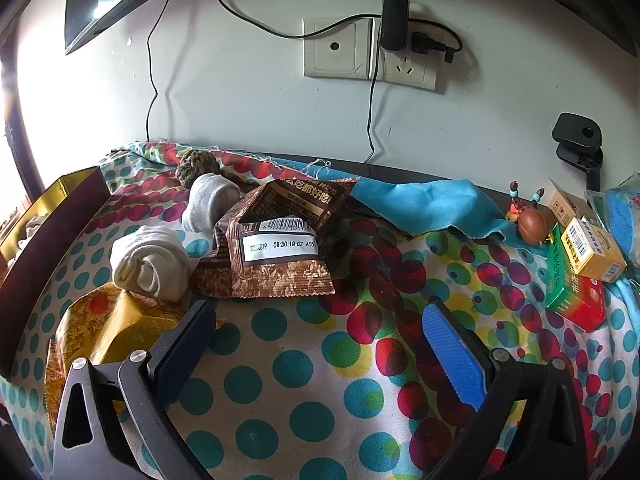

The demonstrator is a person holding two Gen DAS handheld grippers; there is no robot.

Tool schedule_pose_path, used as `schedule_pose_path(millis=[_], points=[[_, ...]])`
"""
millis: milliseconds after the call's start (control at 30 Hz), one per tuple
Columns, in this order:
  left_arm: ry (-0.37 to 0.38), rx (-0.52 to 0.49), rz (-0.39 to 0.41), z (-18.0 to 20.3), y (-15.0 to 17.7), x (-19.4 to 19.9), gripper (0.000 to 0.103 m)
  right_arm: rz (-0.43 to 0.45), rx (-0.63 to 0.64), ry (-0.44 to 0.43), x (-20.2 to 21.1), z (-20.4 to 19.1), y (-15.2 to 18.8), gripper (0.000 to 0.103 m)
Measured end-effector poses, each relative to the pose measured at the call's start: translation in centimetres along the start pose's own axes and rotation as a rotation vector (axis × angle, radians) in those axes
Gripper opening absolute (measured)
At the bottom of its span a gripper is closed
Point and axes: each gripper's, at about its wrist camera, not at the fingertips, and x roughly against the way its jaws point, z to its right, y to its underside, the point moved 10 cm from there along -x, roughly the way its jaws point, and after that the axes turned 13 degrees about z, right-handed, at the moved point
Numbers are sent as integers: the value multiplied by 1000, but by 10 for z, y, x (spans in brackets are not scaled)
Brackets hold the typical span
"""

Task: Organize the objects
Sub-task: 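Carry the plastic bag bundle into the gold tin and open the left gripper, then grasp the rolled white towel on the bed with the right gripper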

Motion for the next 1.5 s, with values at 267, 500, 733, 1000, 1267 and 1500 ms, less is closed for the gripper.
schedule_pose_path(millis=[267, 500, 733, 1000, 1267, 1500], points=[[-15, 31, -17, -4, -3, -27, 63, -5, 2, 3, -1, 0, 1, 103], [-8, 0, 43, -2, -10, -10, 80, -7, 5, 3, -2, -1, 1, 103], [2, -46, 143, 7, -24, 23, 90, -9, 11, 11, -2, 1, 2, 103], [33, 8, 185, 8, -32, 42, 96, -13, 16, 13, -3, 1, 1, 103], [35, 16, 200, 1, -12, 65, 96, -25, 15, -22, -5, -3, 3, 103], [122, 25, 262, 35, 5, 108, 96, 17, -83, -129, 14, -21, -18, 103]])
